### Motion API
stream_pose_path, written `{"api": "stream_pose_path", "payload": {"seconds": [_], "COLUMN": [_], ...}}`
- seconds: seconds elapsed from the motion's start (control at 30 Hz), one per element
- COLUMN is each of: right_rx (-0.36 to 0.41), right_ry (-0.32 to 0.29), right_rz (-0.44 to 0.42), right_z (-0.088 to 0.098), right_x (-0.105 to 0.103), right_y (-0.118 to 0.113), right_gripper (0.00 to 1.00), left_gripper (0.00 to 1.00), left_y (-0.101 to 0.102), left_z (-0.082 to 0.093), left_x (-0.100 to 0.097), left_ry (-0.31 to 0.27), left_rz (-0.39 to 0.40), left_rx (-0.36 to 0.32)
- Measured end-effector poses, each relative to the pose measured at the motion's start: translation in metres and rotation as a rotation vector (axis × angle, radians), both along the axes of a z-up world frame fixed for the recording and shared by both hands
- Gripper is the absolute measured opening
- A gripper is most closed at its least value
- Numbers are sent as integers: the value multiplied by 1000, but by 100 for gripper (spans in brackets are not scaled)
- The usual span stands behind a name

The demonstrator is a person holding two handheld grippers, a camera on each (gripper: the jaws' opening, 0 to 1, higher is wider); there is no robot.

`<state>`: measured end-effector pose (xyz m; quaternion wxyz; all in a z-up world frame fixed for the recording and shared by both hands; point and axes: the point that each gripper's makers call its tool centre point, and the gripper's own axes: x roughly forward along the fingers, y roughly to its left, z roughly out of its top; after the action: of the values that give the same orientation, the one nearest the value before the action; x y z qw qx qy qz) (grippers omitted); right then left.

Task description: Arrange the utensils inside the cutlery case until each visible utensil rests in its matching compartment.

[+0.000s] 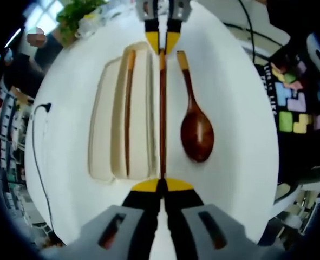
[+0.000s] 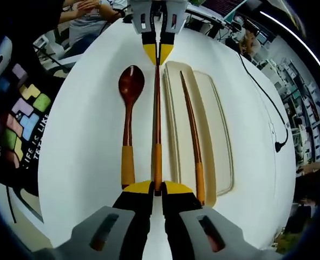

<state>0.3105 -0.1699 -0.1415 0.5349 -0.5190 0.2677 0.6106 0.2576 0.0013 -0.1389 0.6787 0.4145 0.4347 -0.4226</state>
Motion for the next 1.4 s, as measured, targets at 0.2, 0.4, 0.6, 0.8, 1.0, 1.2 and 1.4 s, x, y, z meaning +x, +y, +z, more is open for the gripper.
{"api": "stream_pose_path", "payload": {"seconds": [0.2, 0.4, 0.6, 0.8, 1.0, 1.2, 1.4], "right_rx": [20, 28, 43, 49, 43, 44, 31], "right_ry": [-28, -80, -130, -156, -155, -129, -109], "right_rz": [-4, -4, -21, -19, -28, -21, -8], "right_z": [12, 30, 43, 42, 33, 26, 21], "right_x": [6, 19, 38, 53, 65, 65, 61], "right_y": [-4, -9, -13, -18, -21, -16, -11], "right_gripper": [4, 4, 5, 5, 5, 5, 5], "left_gripper": [1, 1, 1, 1, 1, 2, 2], "left_y": [-4, -9, -15, -22, -25, -20, -16], "left_z": [15, 24, 30, 30, 24, 18, 10], "left_x": [3, 13, 25, 36, 45, 47, 45], "left_ry": [-37, -69, -96, -113, -102, -84, -55], "left_rz": [-4, -5, 1, 4, 10, 17, 24], "left_rx": [1, 2, -14, -25, -24, -7, 9]}}
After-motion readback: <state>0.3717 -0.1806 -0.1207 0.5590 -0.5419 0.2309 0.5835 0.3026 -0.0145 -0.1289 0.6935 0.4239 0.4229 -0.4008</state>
